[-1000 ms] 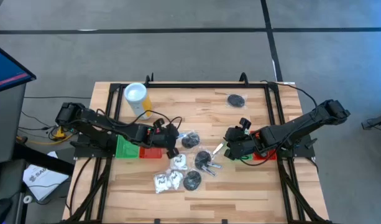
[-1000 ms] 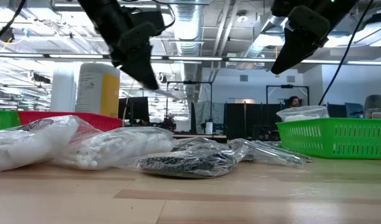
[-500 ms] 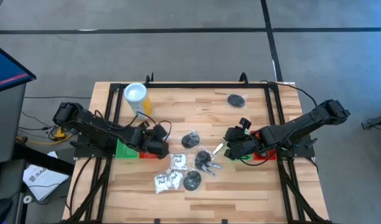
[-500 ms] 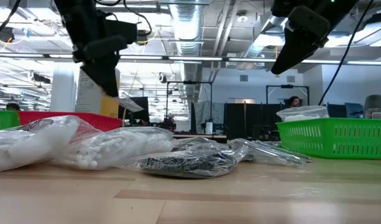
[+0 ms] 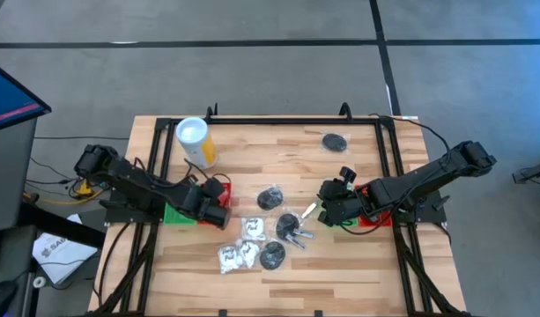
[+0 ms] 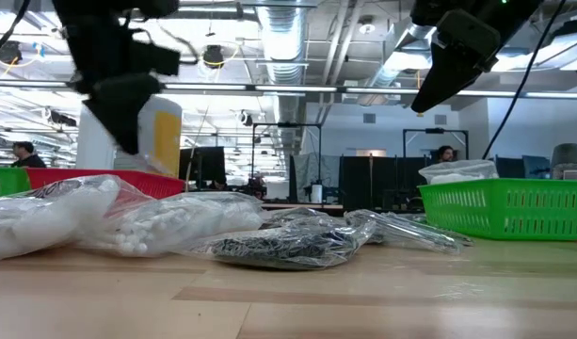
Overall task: Pick & Place Travel size toiletries
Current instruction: Put the silver nail cutter into the left red bin
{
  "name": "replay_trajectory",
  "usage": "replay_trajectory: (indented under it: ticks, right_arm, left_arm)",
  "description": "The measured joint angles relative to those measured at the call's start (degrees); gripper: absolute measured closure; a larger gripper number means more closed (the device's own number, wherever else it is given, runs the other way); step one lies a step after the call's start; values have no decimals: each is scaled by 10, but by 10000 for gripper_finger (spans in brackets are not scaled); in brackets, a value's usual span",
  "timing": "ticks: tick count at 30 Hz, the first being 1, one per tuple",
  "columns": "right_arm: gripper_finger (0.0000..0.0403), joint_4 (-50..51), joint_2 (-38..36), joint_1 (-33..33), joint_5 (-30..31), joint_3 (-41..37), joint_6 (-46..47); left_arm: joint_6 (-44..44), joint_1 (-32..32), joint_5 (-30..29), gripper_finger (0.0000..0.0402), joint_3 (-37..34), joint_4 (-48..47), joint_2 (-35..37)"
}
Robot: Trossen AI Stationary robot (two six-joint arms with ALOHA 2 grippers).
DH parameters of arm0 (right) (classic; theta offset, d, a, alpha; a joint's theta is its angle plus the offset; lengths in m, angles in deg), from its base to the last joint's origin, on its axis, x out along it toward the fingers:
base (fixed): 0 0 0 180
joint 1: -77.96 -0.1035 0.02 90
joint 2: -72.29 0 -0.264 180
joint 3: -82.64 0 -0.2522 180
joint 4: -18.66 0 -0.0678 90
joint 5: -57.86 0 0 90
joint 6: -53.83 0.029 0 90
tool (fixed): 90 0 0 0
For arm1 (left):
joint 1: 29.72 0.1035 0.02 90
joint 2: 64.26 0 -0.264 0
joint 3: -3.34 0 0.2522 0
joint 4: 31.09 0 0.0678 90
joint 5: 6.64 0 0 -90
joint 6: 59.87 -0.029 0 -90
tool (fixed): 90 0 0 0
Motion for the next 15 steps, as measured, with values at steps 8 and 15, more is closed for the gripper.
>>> replay_trajectory:
  ticks: [8,15]
  right_arm:
    - [275,-2,0,0,4,0,0]
    - [275,-2,0,2,5,0,0]
  left_arm:
    - [50,0,17,353,-95,72,63]
    - [50,0,18,339,-165,148,125]
